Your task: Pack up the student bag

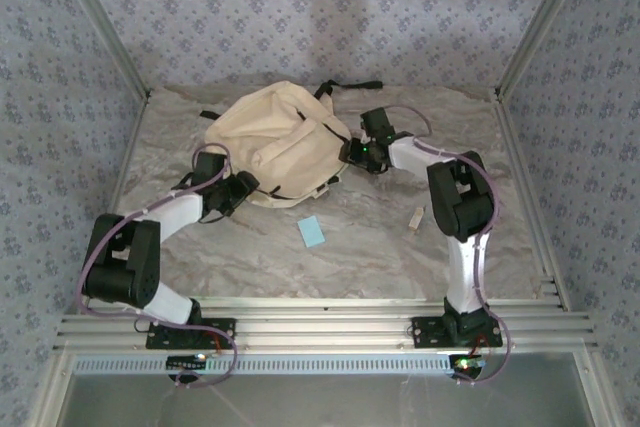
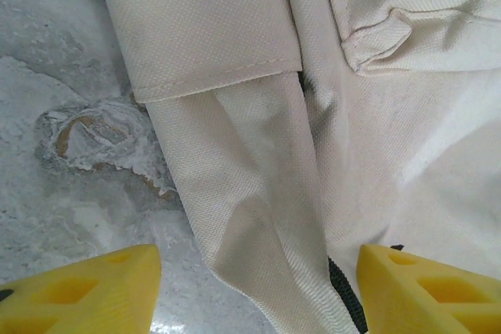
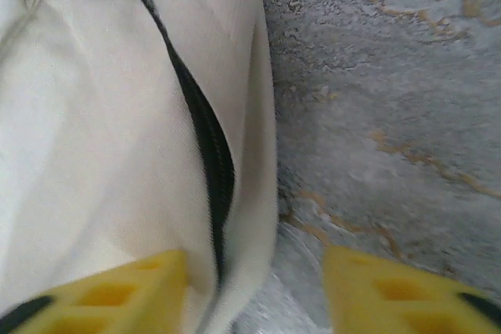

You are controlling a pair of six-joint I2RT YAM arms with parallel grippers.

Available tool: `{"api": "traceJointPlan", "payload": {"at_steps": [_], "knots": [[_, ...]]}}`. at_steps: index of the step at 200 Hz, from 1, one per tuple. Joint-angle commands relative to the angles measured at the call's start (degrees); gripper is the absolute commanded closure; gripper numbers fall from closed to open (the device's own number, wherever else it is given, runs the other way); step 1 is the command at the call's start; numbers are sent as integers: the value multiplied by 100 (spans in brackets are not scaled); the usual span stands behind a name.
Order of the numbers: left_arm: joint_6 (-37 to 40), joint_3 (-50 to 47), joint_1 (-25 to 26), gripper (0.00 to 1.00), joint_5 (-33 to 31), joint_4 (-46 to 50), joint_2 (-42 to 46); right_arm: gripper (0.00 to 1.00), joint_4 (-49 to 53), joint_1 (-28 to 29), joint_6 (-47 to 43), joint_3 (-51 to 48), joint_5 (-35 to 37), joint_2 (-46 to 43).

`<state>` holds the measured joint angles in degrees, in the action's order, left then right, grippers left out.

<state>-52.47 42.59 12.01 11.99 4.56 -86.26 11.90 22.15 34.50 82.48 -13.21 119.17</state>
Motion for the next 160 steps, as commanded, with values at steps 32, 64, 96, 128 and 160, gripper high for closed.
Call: {"api": "traceJointPlan", "payload": {"at_steps": [32, 64, 96, 128, 160], "knots": [[108, 442, -143, 32, -149, -213, -580, 100, -719, 97, 524, -367, -1045, -354], [-5, 1021, -190, 32, 287, -597, -1435, 100, -1193, 307, 864, -1189, -1318, -1062], [32, 1586, -182, 32, 473, -784, -1997, 100, -1180, 670, 1019, -1795, -1257, -1577], [36, 2157, -173, 32, 845, -886, -2413, 100, -827, 1180, 964, -1984, -1194, -1602], [160, 2438, -173, 34, 1160, -797, -2501, 76, -210, 1266, 390, -1813, -909, -1861]]}}
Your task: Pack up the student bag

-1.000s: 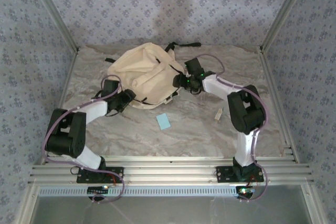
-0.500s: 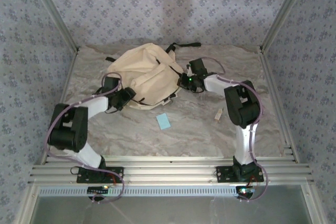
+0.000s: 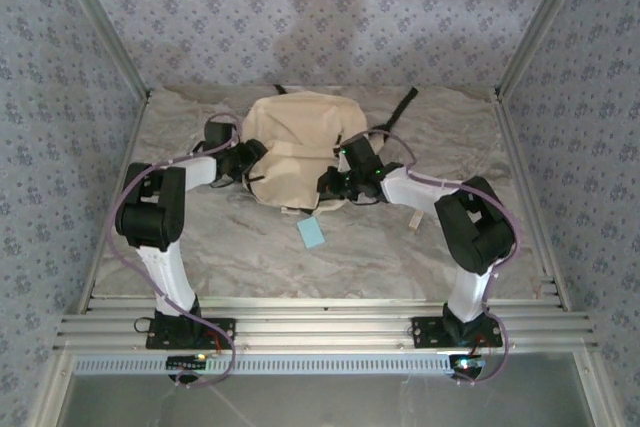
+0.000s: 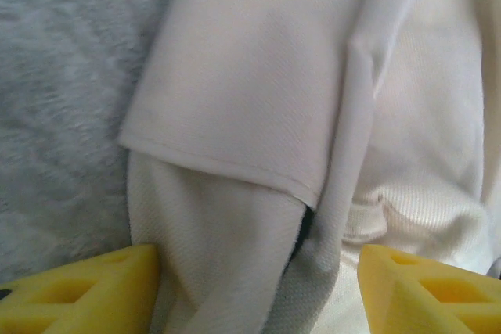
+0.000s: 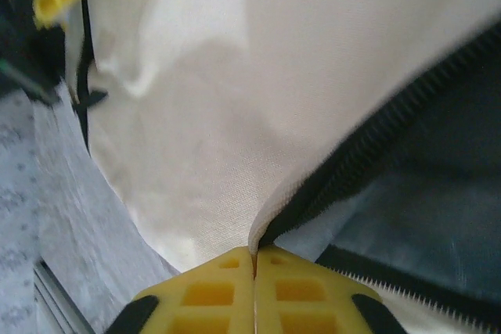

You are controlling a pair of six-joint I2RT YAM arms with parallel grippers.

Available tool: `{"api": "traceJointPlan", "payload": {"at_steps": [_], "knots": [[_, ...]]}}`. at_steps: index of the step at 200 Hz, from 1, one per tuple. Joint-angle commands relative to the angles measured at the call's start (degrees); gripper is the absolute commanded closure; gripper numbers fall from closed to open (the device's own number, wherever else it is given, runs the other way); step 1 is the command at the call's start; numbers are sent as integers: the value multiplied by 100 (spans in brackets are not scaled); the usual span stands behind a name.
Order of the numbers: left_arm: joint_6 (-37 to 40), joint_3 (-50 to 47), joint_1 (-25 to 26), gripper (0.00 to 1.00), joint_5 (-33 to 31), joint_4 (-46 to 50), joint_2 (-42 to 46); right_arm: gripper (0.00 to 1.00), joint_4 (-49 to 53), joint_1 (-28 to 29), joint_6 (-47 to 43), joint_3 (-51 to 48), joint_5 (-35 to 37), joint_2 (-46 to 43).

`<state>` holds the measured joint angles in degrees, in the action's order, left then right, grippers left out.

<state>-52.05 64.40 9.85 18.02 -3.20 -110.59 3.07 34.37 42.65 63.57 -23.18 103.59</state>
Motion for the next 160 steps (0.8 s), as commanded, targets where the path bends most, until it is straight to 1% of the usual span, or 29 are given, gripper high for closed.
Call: {"api": "traceJointPlan", "payload": {"at_steps": [1, 5, 12, 26, 32, 39, 47, 53, 71, 82, 103, 111, 117, 124, 129, 139, 160], "knots": [[122, 257, 44, 34, 568, -17, -68, 75, 702, 44, -451, 95, 109, -317], [128, 265, 44, 35, 616, -1, -68, 72, 812, 42, -551, 171, 176, -377], [118, 245, 52, 40, 734, -10, -55, 64, 1027, 39, -712, 327, 297, -462], [-19, 114, 93, 59, 963, -140, -3, 54, 1480, 47, -1108, 826, 562, -561], [-102, -6, 124, 63, 1049, -249, 46, 51, 1641, 52, -1228, 992, 653, -581], [-154, -112, 168, 65, 1102, -336, 112, 48, 1825, 44, -1361, 1182, 729, -578], [-165, -238, 214, 64, 1112, -349, 196, 45, 1954, 27, -1453, 1356, 757, -585], [-162, -297, 243, 62, 1099, -327, 272, 43, 2030, 11, -1512, 1451, 748, -577], [-59, -418, 248, 48, 1021, -233, 454, 42, 2176, -18, -1650, 1717, 673, -532], [165, -347, 229, 44, 906, 6, 502, 40, 2267, -23, -1718, 1840, 675, -507], [546, -38, 161, 40, 837, 422, 430, 34, 2475, -18, -1875, 2044, 607, -459], [627, 58, 126, 39, 817, 520, 371, 31, 2559, -18, -1948, 2114, 392, -453], [667, 123, 102, 39, 825, 568, 327, 28, 2620, -18, -2020, 2162, 199, -451], [708, 186, 75, 38, 866, 600, 282, 19, 2650, -24, -2090, 2198, 4, -467], [729, 234, 62, 38, 892, 632, 251, 16, 2632, -20, -2097, 2232, -85, -471], [773, 304, 38, 38, 905, 680, 214, 14, 2568, -6, -2116, 2265, -150, -471], [831, 410, -4, 38, 887, 732, 122, 15, 2573, 85, -2231, 2458, -90, -216]]}}
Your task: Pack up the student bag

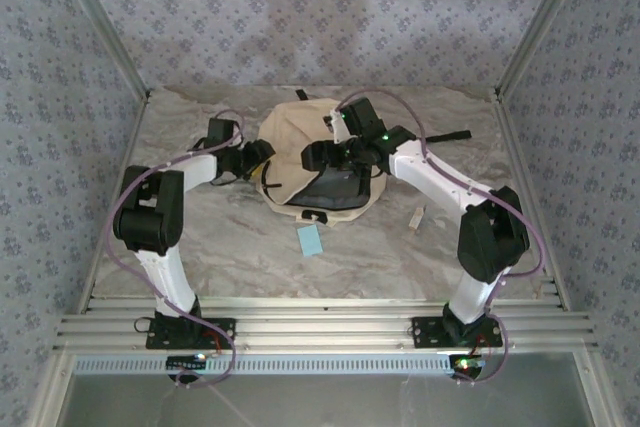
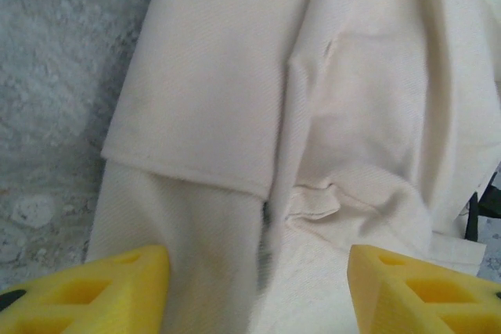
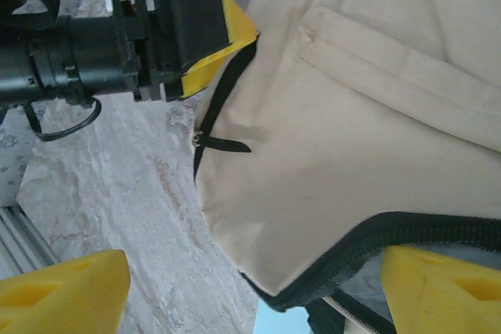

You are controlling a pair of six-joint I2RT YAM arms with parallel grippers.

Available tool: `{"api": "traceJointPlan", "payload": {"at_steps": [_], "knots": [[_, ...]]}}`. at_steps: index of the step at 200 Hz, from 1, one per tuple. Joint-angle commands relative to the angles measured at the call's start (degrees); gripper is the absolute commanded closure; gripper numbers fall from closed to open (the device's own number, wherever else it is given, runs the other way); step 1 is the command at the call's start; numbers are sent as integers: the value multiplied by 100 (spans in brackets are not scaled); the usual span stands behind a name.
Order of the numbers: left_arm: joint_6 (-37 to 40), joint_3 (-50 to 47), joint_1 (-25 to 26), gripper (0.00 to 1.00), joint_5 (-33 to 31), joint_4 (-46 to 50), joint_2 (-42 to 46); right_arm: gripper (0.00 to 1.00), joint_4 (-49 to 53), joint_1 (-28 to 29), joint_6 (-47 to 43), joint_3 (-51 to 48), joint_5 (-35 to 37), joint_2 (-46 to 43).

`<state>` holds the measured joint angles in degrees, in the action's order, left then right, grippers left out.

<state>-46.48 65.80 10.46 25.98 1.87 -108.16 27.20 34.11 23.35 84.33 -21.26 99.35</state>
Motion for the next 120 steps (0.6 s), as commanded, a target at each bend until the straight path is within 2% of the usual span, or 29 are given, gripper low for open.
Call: {"api": "traceJointPlan", "payload": {"at_steps": [1, 18, 31, 37, 51, 72, 120], "knots": [[277, 273, -68, 38, 92, 225, -123, 15, 170, 117, -316, 404, -283, 230], [305, 317, -96, 38, 110, 233, -194, 17, 202, 183, -361, 694, -394, 568], [317, 335, -113, 38, 124, 268, -227, 17, 69, 185, -477, 858, -1214, 727], [333, 328, -123, 38, 146, 278, -244, 18, -175, 195, -354, 850, -1382, 750], [364, 305, -123, 38, 162, 295, -267, 18, -301, 297, -312, 939, -1062, 851], [326, 256, -149, 38, 186, 264, -260, 21, 100, 399, -657, 1303, -563, 1302], [104, -344, -448, 38, 197, -17, 198, 39, -148, 484, -633, 1675, -774, 2325]]}}
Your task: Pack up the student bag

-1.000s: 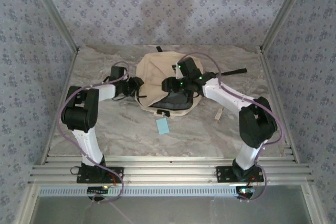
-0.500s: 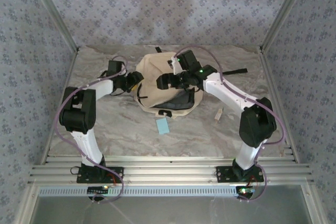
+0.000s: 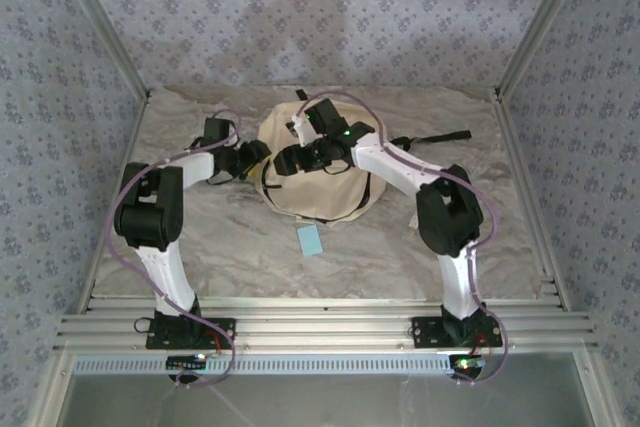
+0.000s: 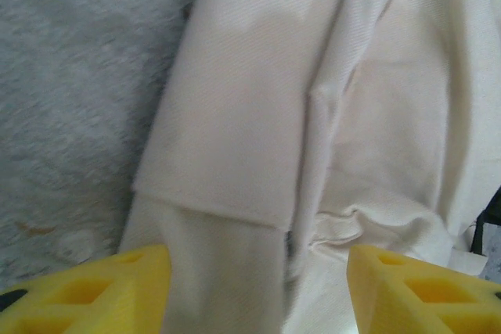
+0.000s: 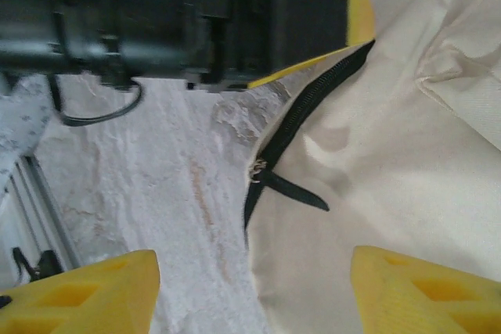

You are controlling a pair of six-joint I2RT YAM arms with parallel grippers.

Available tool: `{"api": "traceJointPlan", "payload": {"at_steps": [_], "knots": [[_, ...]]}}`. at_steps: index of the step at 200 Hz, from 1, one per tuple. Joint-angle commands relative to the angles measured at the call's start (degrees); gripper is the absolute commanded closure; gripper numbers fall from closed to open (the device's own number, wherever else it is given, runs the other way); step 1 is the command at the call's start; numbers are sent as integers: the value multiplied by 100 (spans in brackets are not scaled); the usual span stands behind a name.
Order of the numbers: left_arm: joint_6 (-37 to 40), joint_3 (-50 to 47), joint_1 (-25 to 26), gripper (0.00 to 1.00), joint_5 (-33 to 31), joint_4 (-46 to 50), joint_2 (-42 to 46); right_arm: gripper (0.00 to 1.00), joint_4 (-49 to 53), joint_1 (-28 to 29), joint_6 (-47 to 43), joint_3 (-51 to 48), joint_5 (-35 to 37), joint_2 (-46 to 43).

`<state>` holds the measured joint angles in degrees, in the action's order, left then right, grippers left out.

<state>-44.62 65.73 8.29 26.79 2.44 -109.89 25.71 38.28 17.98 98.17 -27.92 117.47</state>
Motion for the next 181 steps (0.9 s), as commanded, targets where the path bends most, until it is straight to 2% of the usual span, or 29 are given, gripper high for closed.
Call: {"api": "traceJointPlan", "payload": {"at_steps": [1, 14, 62, 99, 134, 181], "knots": [[-86, -348, -245, 38, 116, -80, 384, 40, -2, 70, -98, 304, -112, 535], [-116, -538, -374, 38, 165, -132, 506, 43, -79, 153, -179, 434, -176, 744], [-325, -833, -487, 39, 534, -471, 560, 44, -39, 188, -297, 1245, -429, 1704], [-433, -895, -474, 39, 557, -636, 525, 45, 28, 246, -320, 1157, -823, 1725], [-451, -909, -471, 40, 505, -661, 455, 52, -165, 275, -158, 662, -1003, 1342], [-496, -856, -381, 40, 433, -655, 415, 74, -321, 292, 15, 448, -1081, 1121]]}}
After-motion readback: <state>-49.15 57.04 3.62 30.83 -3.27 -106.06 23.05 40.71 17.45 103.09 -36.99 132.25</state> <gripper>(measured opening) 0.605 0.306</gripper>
